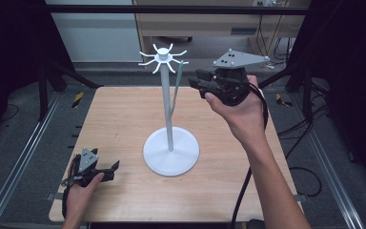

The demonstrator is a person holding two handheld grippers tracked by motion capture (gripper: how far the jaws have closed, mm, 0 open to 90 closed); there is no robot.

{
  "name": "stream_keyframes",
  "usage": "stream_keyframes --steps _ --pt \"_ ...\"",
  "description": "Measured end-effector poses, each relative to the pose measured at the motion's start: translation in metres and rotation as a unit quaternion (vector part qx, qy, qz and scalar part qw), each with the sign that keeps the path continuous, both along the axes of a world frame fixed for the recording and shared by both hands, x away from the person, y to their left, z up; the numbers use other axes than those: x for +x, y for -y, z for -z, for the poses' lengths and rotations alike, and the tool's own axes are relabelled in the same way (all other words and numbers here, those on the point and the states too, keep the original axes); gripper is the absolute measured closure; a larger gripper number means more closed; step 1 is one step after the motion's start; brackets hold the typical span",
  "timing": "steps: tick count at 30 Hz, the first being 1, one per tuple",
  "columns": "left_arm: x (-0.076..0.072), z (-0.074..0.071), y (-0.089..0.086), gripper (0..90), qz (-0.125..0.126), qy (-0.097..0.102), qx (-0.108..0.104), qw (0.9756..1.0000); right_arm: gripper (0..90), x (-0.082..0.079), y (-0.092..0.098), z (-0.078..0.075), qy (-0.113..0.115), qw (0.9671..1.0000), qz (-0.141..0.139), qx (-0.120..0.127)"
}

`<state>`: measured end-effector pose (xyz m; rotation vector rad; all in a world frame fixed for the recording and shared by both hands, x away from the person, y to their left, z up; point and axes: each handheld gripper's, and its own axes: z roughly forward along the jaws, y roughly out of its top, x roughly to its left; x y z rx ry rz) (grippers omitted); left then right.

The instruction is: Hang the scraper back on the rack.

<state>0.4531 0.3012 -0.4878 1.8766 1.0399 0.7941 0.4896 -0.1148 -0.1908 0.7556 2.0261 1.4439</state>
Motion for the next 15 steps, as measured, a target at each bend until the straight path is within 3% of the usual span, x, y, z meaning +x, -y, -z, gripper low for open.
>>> stream_keyframes --steps 15 --pt "0.0 0.0 0.0 3.5 0.0 0.0 0.002 1.0 61.4 -0.001 0.031 0.035 -0.026 0.9988 0.042 0.001"
